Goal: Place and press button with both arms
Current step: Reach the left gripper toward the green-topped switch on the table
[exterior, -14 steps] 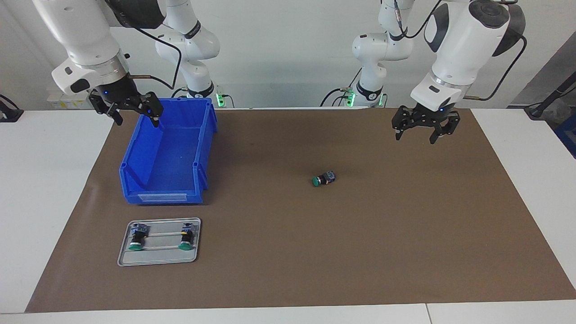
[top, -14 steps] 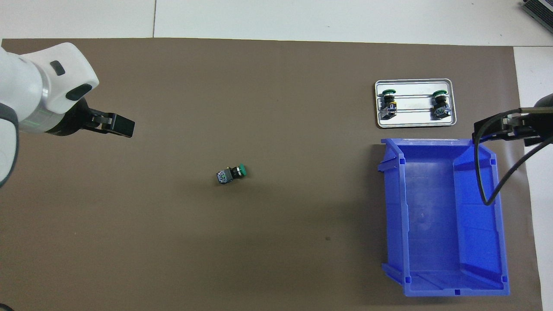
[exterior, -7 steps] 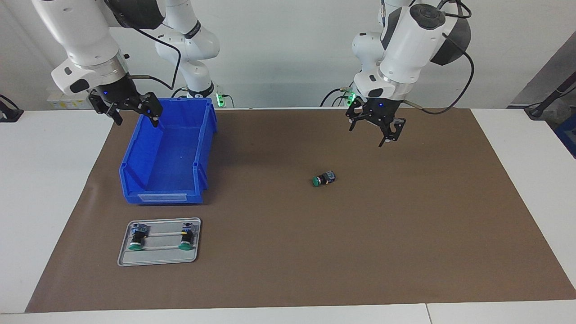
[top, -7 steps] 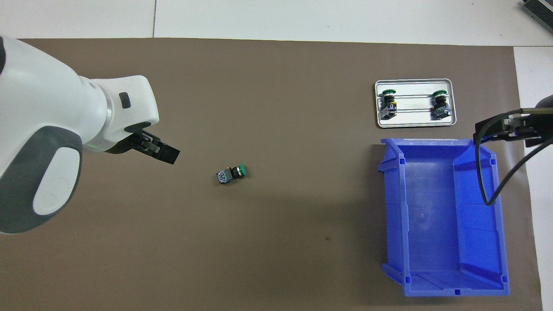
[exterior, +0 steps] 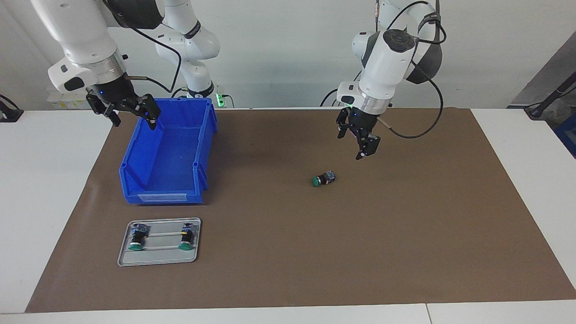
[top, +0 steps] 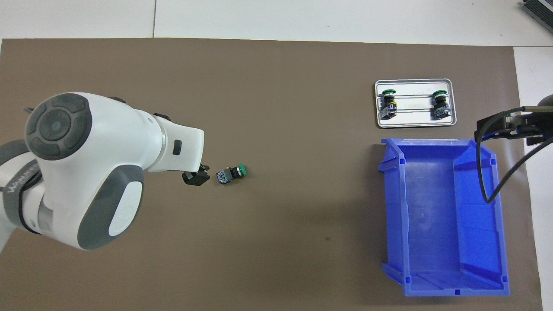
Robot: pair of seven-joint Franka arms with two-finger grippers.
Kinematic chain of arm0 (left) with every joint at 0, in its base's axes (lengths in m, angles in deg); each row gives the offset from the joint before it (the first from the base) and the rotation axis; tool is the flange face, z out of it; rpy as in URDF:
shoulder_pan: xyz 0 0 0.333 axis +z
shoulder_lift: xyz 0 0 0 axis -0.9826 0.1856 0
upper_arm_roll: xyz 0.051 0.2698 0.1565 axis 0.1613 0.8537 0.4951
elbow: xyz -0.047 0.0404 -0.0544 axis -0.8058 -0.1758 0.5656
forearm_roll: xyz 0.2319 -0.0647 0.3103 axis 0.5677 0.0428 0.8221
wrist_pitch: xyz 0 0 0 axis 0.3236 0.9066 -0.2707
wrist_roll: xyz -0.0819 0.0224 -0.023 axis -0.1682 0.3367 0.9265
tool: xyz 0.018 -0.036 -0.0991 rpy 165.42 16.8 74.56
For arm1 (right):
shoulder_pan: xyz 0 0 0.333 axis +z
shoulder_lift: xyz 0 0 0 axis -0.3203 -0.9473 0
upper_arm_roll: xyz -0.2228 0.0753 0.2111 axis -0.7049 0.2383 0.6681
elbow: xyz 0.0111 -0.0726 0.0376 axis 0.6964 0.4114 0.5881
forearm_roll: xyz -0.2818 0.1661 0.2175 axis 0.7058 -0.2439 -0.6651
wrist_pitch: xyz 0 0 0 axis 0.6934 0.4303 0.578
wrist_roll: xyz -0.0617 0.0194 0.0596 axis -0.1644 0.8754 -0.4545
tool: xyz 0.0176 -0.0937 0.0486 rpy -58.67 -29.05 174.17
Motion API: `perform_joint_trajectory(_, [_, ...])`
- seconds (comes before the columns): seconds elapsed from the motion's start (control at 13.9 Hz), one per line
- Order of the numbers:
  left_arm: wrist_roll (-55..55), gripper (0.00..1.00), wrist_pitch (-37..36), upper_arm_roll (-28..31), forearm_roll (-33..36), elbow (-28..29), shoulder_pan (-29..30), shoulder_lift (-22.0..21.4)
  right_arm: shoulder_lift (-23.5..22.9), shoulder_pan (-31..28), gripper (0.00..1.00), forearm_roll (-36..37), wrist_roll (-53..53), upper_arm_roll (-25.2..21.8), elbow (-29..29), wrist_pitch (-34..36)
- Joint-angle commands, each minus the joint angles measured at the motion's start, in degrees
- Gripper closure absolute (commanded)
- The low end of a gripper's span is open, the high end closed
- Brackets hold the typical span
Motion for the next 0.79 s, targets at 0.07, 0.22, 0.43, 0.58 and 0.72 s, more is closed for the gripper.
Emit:
perform_joint_trajectory(0.07, [-6.5,0.00,5.8,1.0,-0.7,6.2,-4.9,-0.6,1.2,0.1,0.00,-0.7,-2.0,0.3,1.7,-1.0])
perform_joint_trajectory(0.22, [-6.9,0.00,5.7,1.0,-0.7,6.4,-6.3,-0.5,1.2,0.0,0.00,-0.7,-1.9,0.3,1.7,-1.1])
perform_joint_trajectory(0.43, [-11.9,0.00,7.0,1.1,-0.7,9.6,-7.4,-0.3,1.2,0.0,0.00,-0.7,-1.9,0.3,1.7,-1.0])
perform_joint_trajectory(0.58, [-13.4,0.00,11.8,1.1,-0.7,13.6,-7.6,-0.8,1.2,0.0,0.00,-0.7,-1.9,0.3,1.7,-1.0])
perform_joint_trajectory(0.72, [-13.4,0.00,13.9,1.1,-0.7,15.0,-7.6,-0.2,1.2,0.0,0.00,-0.7,-1.3,0.3,1.6,-1.0])
